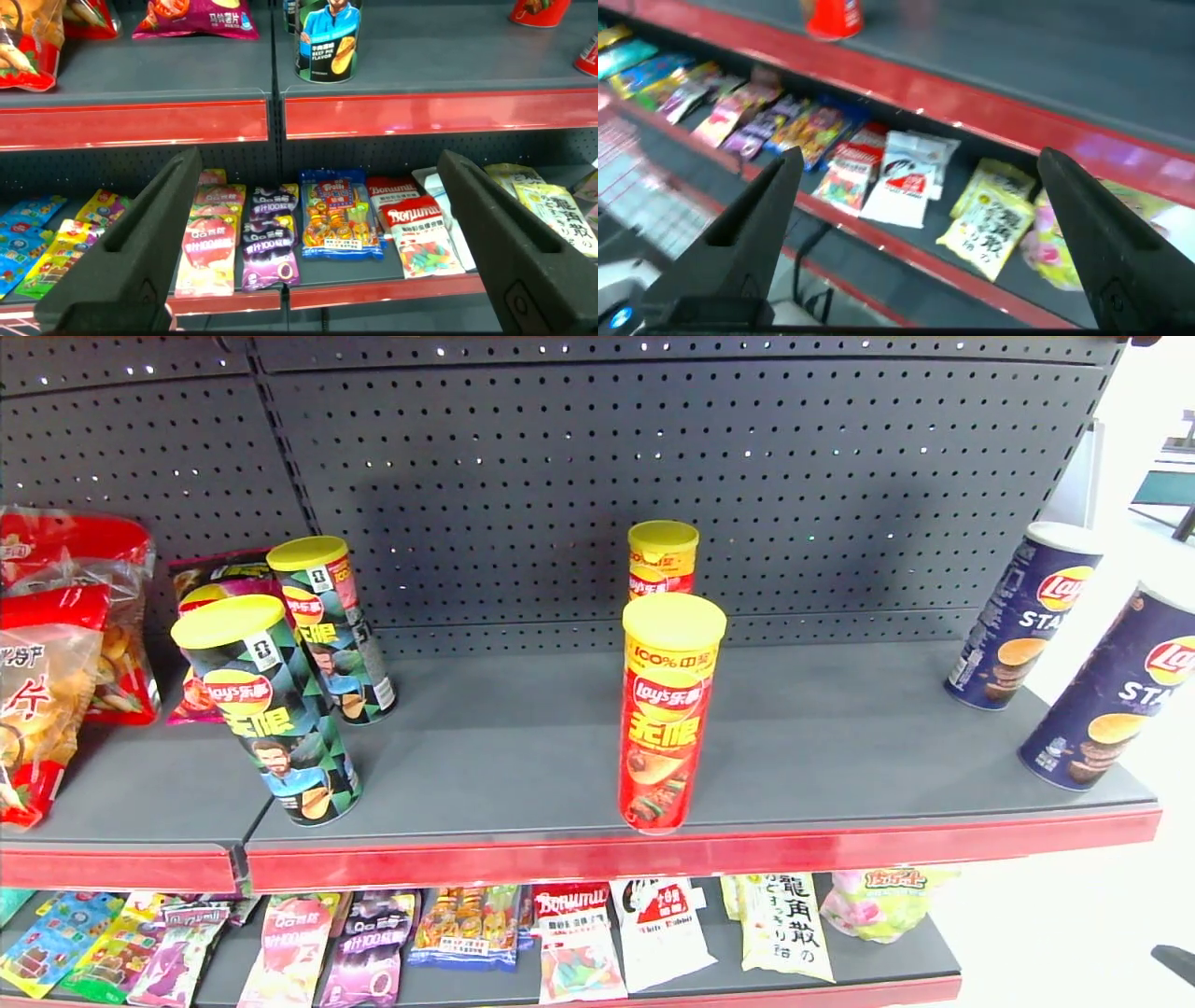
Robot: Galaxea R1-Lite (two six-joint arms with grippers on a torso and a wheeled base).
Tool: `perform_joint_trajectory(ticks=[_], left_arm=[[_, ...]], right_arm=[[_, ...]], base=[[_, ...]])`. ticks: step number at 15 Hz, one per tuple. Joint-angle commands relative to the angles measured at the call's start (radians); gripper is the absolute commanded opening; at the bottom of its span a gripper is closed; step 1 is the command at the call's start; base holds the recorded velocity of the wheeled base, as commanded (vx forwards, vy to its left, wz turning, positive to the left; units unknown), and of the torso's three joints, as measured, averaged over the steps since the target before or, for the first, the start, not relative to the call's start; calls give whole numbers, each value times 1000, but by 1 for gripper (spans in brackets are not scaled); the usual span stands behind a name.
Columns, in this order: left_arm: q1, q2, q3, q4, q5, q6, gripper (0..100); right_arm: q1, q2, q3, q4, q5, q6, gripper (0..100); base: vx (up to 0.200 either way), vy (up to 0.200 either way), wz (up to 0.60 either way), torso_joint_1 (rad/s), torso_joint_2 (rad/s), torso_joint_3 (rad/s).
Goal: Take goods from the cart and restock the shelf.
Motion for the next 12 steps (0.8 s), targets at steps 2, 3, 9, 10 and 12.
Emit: perform_joint_trajectory(ticks=[2, 3, 9, 10, 12], left_arm=[[0, 0, 0, 0, 0, 0, 100], [0, 0, 0, 0, 0, 0, 100], [0, 0, 0, 0, 0, 0, 100], [0, 0, 0, 0, 0, 0, 100], [0, 0, 0, 0, 0, 0, 100]], right_arm=[[-119, -170, 37, 29, 32, 0, 100], [-170, -216, 37, 73, 41, -5, 100], [-297, -388, 37, 185, -34, -40, 100], [-297, -388, 37, 187, -60, -42, 100], [-297, -388, 37, 201, -77, -2, 100]], base=[[0, 0, 0, 0, 0, 0], [0, 0, 0, 0, 0, 0], [0, 0, 0, 0, 0, 0], [0, 0, 0, 0, 0, 0], [0, 0, 0, 0, 0, 0]])
